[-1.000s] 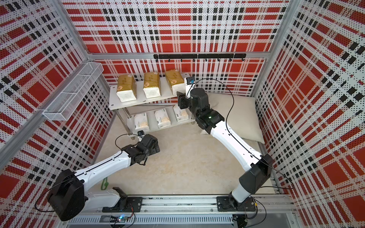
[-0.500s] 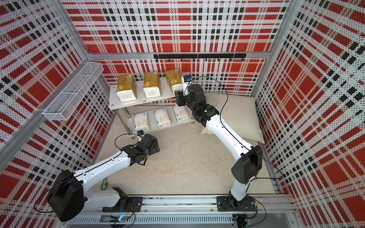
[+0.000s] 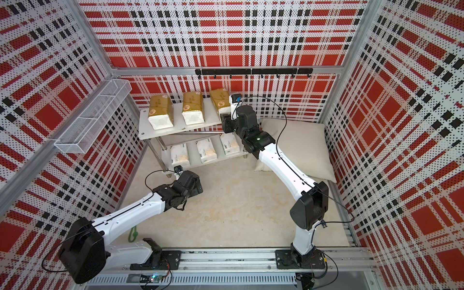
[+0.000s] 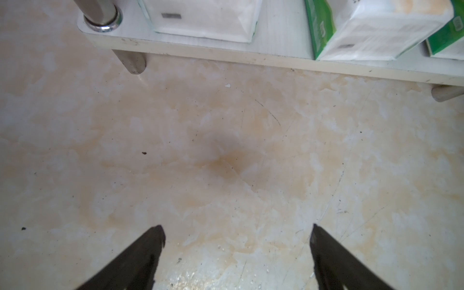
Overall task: Place the tissue boxes on the shelf by color
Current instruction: Place a box of tissues on the shelf.
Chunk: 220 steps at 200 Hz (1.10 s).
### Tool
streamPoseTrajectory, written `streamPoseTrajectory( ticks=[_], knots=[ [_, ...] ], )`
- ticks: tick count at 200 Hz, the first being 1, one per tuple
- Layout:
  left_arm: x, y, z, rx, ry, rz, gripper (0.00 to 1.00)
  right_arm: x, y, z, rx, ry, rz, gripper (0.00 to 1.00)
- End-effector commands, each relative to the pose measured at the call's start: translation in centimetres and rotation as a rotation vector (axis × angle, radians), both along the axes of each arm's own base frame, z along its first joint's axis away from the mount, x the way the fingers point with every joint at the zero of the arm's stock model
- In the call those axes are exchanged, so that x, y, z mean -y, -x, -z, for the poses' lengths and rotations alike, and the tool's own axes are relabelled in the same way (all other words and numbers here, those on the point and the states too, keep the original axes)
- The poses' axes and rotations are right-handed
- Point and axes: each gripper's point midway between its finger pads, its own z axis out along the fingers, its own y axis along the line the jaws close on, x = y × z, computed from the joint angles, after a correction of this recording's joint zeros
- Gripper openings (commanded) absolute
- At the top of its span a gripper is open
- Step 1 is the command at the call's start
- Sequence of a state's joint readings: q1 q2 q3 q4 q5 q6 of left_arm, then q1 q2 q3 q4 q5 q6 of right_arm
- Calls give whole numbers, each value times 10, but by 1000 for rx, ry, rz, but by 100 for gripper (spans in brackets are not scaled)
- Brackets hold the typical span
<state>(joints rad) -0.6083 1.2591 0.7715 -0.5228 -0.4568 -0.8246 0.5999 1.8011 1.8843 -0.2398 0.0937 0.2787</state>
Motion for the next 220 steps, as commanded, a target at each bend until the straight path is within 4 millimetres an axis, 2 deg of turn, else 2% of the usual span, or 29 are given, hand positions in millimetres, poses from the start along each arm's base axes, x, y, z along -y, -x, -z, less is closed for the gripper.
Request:
streamPoseTrajectory(
  ticks=[1,80,165,220],
  knots=[
    [-3,-2,-7,26,1,-12,95,-2,-6,-4,11,-14,8,56],
    [-6,0,-5,20,-4,-17,95,-5,-12,0,7,-19,9,57],
    [-6,0,-3,16,-7,-20,95,-10,-4,-1,-5,-66,-31,58],
    [-6,0,-3,15,-4,-19,95,-13,-6,4,-18,-67,-38,58]
  ],
)
